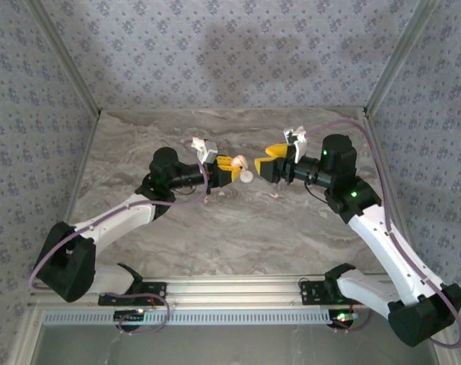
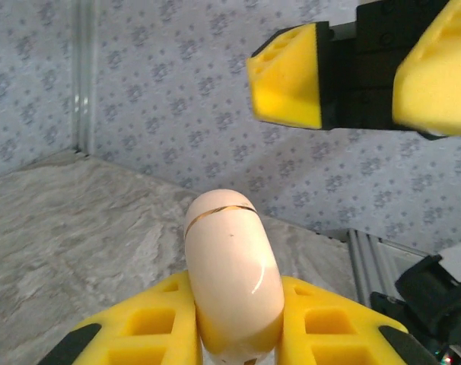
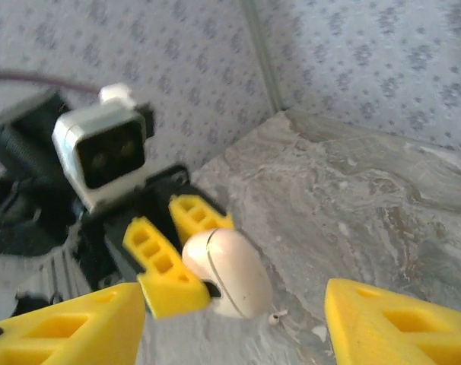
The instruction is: Insert the wireless bluetooth earbuds into the charging case
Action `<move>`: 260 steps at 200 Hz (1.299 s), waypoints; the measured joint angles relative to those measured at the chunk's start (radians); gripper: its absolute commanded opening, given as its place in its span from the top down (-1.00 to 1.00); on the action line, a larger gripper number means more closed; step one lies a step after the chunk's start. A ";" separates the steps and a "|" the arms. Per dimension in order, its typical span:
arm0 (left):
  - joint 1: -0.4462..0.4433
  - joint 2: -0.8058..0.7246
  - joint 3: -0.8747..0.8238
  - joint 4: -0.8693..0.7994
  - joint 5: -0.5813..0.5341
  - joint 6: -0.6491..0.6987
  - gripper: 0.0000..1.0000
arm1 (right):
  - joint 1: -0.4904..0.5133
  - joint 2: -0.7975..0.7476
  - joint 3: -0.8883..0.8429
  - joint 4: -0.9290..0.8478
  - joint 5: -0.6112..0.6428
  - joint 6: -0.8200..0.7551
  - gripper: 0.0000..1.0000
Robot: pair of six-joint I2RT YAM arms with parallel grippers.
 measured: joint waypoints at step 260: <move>0.000 -0.005 0.092 -0.034 0.243 0.024 0.50 | -0.035 0.298 0.198 -0.211 -0.544 -0.585 0.60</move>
